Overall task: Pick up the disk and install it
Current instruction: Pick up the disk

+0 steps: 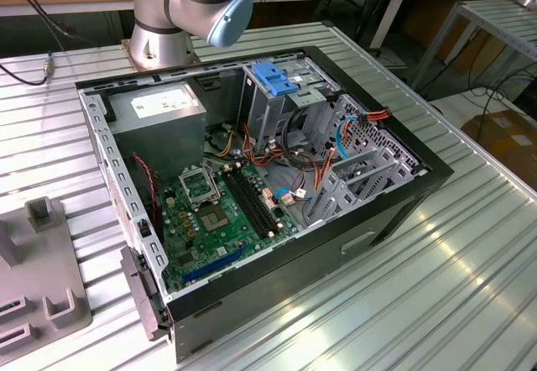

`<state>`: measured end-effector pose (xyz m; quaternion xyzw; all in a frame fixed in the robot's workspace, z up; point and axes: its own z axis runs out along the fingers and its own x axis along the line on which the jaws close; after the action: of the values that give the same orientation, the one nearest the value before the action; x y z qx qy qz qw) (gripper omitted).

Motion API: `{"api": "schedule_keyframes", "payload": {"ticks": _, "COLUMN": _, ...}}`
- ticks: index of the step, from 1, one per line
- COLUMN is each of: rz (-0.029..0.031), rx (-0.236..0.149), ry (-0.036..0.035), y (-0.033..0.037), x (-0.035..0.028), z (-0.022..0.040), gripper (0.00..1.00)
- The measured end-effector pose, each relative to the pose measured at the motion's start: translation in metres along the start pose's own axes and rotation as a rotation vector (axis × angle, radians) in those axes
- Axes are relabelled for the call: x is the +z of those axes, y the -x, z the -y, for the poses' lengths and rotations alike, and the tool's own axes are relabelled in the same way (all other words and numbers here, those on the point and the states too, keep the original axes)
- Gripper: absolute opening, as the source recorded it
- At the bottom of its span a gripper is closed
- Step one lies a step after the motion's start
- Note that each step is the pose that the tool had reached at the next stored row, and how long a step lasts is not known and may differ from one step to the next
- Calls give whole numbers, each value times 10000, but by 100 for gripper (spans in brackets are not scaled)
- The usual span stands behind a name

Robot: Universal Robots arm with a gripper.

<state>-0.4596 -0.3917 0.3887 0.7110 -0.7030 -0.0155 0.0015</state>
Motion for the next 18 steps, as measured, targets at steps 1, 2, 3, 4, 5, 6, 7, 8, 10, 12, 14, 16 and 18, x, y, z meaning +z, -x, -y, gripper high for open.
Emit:
{"api": "schedule_keyframes", "payload": {"ticks": 1, "rz": 2, "rx": 114, "ry": -3, "y": 0, "x": 6, "z": 3, "gripper": 10}}
{"api": "schedule_keyframes", "payload": {"ticks": 2, "rz": 4, "rx": 172, "ry": -3, "y": -1, "x": 13, "z": 11, "gripper": 10}}
{"api": "schedule_keyframes", "payload": {"ticks": 3, "rz": 5, "rx": 213, "ry": -4, "y": 0, "x": 23, "z": 22, "gripper": 10}}
{"api": "schedule_keyframes", "payload": {"ticks": 4, "rz": 6, "rx": 213, "ry": -6, "y": 0, "x": 26, "z": 23, "gripper": 10}}
{"api": "schedule_keyframes", "payload": {"ticks": 5, "rz": 5, "rx": 213, "ry": -4, "y": -1, "x": 25, "z": 24, "gripper": 10}}
{"api": "schedule_keyframes", "payload": {"ticks": 6, "rz": 4, "rx": 212, "ry": -3, "y": -1, "x": 24, "z": 24, "gripper": 10}}
{"api": "schedule_keyframes", "payload": {"ticks": 7, "rz": 4, "rx": 213, "ry": -3, "y": -1, "x": 24, "z": 24, "gripper": 10}}
{"api": "schedule_keyframes", "payload": {"ticks": 8, "rz": 4, "rx": 212, "ry": -3, "y": -1, "x": 24, "z": 25, "gripper": 10}}
{"api": "schedule_keyframes", "payload": {"ticks": 10, "rz": 5, "rx": 212, "ry": -3, "y": -1, "x": 25, "z": 25, "gripper": 10}}
{"api": "schedule_keyframes", "payload": {"ticks": 12, "rz": 4, "rx": 213, "ry": -3, "y": -1, "x": 25, "z": 25, "gripper": 11}}
{"api": "schedule_keyframes", "payload": {"ticks": 14, "rz": 5, "rx": 212, "ry": -3, "y": -1, "x": 25, "z": 25, "gripper": 23}}
{"api": "schedule_keyframes", "payload": {"ticks": 16, "rz": 5, "rx": 212, "ry": -3, "y": -1, "x": 25, "z": 25, "gripper": 29}}
{"api": "schedule_keyframes", "payload": {"ticks": 18, "rz": 5, "rx": 213, "ry": -4, "y": -1, "x": 26, "z": 25, "gripper": 42}}
